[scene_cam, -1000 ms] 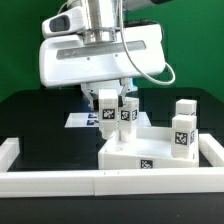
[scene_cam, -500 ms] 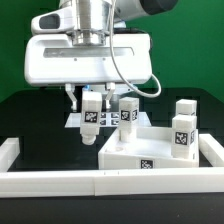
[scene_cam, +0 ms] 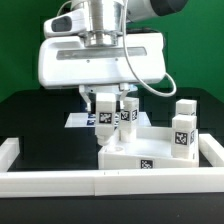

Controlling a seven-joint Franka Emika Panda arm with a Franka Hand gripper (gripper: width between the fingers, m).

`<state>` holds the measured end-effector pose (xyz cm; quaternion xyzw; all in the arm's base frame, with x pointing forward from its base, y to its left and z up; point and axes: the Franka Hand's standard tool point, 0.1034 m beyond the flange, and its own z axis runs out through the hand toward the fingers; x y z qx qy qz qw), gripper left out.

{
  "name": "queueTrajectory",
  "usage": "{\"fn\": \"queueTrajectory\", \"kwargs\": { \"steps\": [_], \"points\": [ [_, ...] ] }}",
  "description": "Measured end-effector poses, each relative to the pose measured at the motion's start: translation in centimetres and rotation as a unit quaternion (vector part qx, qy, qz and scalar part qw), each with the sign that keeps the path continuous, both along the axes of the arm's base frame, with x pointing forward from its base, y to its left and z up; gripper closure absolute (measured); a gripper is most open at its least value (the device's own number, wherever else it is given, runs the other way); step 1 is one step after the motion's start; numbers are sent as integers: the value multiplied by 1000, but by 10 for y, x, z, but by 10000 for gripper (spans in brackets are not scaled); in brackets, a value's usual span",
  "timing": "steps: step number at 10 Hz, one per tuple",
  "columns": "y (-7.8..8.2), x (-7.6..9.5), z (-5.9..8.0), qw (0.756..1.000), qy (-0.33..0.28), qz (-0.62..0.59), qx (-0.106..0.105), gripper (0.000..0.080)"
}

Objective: Assemble square table

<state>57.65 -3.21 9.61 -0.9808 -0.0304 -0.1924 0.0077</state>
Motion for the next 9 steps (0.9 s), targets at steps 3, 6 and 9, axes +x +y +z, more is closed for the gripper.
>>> {"fn": "queueTrajectory", "kwargs": {
  "steps": [3, 6, 9],
  "points": [
    [-4, 3, -3, 1000, -16, -9, -10, 509],
    [-7, -3, -6, 1000, -14, -15, -11, 509],
    [-4, -8, -9, 1000, -9, -21, -3, 509]
  ]
}}
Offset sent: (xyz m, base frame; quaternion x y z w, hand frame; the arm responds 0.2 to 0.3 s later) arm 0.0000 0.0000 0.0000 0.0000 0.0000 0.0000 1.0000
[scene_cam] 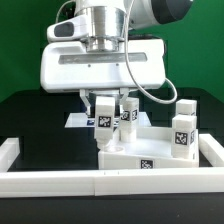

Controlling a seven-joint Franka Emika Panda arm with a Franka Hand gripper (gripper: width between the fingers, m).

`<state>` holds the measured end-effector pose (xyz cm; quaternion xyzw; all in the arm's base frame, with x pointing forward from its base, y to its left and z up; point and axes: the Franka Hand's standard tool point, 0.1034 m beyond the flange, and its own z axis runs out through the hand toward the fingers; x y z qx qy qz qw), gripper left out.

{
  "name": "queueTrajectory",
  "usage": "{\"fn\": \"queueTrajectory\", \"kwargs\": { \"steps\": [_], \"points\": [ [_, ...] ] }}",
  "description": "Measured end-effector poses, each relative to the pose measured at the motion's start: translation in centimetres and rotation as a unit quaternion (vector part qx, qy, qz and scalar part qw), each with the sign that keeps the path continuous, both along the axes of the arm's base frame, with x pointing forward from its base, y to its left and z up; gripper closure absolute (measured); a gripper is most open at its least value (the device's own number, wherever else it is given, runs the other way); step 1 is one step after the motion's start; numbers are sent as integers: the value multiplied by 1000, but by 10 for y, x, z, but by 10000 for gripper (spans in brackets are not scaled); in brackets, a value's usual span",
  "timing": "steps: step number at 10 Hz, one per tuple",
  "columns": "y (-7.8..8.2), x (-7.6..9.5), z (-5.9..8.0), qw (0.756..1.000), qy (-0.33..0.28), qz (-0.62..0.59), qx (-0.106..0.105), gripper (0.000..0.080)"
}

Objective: Assemble square table

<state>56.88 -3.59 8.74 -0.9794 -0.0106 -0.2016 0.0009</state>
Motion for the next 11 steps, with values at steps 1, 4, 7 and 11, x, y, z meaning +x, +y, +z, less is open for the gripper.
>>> {"fn": "queueTrajectory", "kwargs": {
  "steps": [1, 4, 7, 11],
  "points": [
    [3, -1, -1, 1000, 1, -4, 4, 509],
    [5, 2, -3, 1000, -9, -11, 1, 509],
    [4, 2, -3, 1000, -9, -11, 1, 509],
    [12, -4, -3, 1000, -15, -26, 4, 509]
  ]
}}
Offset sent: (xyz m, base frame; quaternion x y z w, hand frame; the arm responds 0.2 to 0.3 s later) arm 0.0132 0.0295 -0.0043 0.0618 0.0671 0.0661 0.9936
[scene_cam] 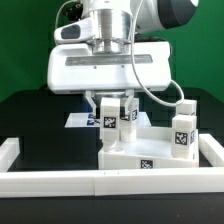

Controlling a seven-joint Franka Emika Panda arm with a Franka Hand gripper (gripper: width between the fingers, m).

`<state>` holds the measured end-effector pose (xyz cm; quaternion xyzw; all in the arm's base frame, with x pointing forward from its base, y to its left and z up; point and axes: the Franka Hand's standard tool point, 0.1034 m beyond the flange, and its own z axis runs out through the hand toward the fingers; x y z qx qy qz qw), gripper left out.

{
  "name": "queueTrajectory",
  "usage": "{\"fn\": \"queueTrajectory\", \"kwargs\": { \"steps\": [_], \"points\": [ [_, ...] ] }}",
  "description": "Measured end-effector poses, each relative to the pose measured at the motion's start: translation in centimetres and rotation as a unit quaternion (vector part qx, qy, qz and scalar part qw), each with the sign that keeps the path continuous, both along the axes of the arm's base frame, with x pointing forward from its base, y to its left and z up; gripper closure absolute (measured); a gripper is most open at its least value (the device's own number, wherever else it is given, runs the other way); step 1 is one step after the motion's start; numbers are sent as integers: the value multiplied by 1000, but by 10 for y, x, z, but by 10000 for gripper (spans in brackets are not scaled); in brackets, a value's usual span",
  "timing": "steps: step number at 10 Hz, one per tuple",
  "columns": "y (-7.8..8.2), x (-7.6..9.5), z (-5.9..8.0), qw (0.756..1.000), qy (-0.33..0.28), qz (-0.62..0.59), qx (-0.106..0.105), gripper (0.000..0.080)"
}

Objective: Assemble square table

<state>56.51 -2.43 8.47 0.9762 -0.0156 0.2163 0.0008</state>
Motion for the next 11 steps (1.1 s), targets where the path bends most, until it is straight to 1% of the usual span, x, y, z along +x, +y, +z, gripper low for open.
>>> {"fn": "queueTrajectory", "kwargs": {
  "steps": [3, 5, 7, 8, 9, 10, 11],
  "points": [
    [6, -1, -2, 1000, 1, -4, 5, 509],
    [7, -2, -8, 1000, 3, -5, 4, 509],
    [6, -3, -14, 1000, -4, -7, -5, 509],
    [4, -2, -15, 1000, -12, -7, -13, 509],
    [-1, 0, -15, 999, -26, -3, -27, 509],
    [-4, 2, -15, 999, -38, -1, -37, 509],
    [-4, 2, -15, 999, -38, 0, -36, 509]
  ]
}}
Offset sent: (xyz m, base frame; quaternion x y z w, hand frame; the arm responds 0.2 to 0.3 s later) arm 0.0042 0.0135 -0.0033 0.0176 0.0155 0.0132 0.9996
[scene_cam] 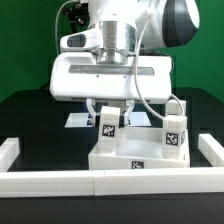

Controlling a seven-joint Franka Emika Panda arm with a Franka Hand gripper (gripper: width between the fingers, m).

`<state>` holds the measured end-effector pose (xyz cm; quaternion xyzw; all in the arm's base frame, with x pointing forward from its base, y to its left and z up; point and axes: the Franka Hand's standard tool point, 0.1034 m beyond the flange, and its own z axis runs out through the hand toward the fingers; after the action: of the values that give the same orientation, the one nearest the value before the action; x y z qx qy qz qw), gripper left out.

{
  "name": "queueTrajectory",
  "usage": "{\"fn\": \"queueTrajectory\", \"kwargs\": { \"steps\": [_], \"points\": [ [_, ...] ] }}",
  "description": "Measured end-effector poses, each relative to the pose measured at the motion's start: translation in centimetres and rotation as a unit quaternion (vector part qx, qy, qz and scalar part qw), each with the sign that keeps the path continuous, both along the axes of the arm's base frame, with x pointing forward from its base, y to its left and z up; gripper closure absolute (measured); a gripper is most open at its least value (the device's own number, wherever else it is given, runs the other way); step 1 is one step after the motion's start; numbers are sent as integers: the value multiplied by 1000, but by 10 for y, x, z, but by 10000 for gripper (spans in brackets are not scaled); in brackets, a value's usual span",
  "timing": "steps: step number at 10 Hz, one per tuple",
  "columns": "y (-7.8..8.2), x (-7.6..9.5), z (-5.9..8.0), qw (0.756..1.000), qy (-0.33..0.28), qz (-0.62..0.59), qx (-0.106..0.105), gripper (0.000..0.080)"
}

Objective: Assemble square table

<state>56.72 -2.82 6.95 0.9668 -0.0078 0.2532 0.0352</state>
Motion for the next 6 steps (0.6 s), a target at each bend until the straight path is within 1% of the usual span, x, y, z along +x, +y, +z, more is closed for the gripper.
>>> {"fn": "queueTrajectory", "kwargs": {
  "steps": [2, 3, 4, 5, 6],
  "points": [
    [0, 0, 0, 1000, 0, 1, 0, 509],
    [0, 0, 0, 1000, 1, 1, 0, 434],
    [0, 0, 0, 1000, 1, 1, 0, 232],
    [0, 0, 0, 1000, 1, 1, 0, 232],
    [0, 0, 0, 1000, 1, 1, 0, 175]
  ]
}}
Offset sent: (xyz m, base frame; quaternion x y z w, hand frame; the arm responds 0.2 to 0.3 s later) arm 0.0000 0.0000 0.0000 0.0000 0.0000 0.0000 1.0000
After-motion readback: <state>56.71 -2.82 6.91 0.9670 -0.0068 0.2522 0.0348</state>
